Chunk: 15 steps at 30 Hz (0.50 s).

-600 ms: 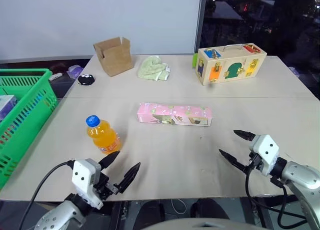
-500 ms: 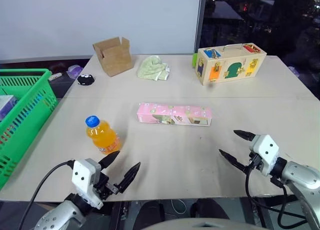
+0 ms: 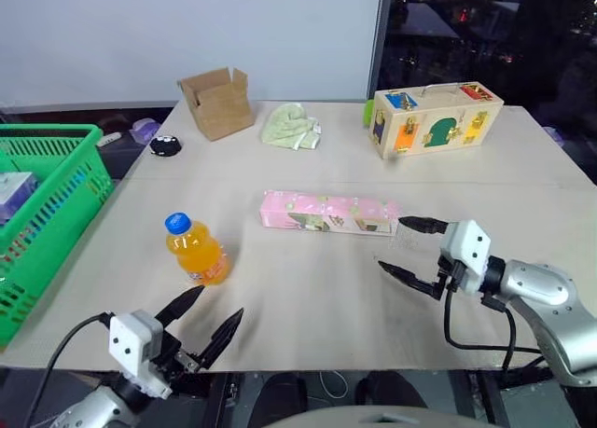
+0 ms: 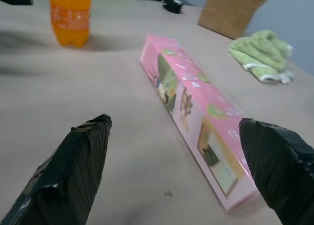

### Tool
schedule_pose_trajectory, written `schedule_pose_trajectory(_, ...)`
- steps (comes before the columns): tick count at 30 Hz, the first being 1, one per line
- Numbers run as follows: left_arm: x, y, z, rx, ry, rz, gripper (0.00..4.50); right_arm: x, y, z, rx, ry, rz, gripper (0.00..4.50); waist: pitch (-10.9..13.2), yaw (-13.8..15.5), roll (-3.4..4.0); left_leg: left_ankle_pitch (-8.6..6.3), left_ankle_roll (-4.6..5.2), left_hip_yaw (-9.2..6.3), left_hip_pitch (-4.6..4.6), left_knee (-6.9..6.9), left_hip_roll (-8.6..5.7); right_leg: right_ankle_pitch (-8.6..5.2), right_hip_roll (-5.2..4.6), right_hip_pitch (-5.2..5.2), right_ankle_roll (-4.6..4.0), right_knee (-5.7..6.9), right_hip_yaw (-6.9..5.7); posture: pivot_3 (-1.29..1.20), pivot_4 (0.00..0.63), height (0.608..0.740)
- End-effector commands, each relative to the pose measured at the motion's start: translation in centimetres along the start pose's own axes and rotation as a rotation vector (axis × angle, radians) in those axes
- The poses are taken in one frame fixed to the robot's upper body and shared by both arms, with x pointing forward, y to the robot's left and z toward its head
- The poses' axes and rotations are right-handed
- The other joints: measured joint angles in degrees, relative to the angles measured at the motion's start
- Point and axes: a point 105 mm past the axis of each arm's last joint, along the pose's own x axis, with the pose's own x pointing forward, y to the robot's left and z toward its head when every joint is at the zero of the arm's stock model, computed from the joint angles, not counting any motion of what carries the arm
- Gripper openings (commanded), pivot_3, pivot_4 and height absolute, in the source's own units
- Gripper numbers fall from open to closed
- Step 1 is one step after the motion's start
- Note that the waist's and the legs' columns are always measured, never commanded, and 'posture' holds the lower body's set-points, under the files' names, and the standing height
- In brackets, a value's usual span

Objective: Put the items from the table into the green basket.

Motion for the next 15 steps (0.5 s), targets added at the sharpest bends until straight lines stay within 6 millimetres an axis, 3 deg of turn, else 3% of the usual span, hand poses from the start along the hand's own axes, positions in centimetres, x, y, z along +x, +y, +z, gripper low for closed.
schedule_pose_trajectory(1, -0.8, -1.6, 0.7, 0.040, -0.044, -0.125, 4.50, 1.2, -1.1, 0.1, -0.023, 0.067, 0.032, 4.44, 0.00, 0.04, -0.01, 0.00, 0.00, 0.00, 0.00, 0.00, 0.00, 0.00, -0.03, 0.00, 0.00, 0.00, 0.00, 0.09, 0.000, 0.740)
schedule_pose_trajectory(6, -1.1, -3.4, 3.0, 0.079, -0.084, -0.202, 4.50, 5.3, -4.7, 1.1, -0.039, 0.173, 0.101, 4.44, 0.12, 0.06, 0.12, 0.00, 0.00, 0.08, -0.05, -0.01, 0.01, 0.11, -0.19, -0.18, -0.16, 0.00, -0.10, 0.12, 0.000, 0.740)
schedule_pose_trajectory(12, -0.7, -6.1, 6.3, 0.095, -0.111, -0.229, 4.50, 7.7, -7.6, -0.1, -0.056, 0.321, 0.149, 4.44, 0.06, 1.94, 0.02, 0.05, 0.37, 0.12, -0.23, -0.06, -0.01, 0.20, -0.21, -0.27, -0.34, -0.04, -0.20, 0.16, 0.000, 0.740)
schedule_pose_trajectory(15, -0.1, -5.9, 7.3, 0.088, -0.124, -0.205, 4.50, 8.2, -8.2, -0.7, -0.054, 0.385, 0.201, 4.44, 0.15, 2.96, 0.17, 0.01, 0.52, 0.29, -0.27, -0.05, -0.02, 0.20, -0.17, -0.27, -0.32, -0.09, -0.13, 0.18, 0.000, 0.740)
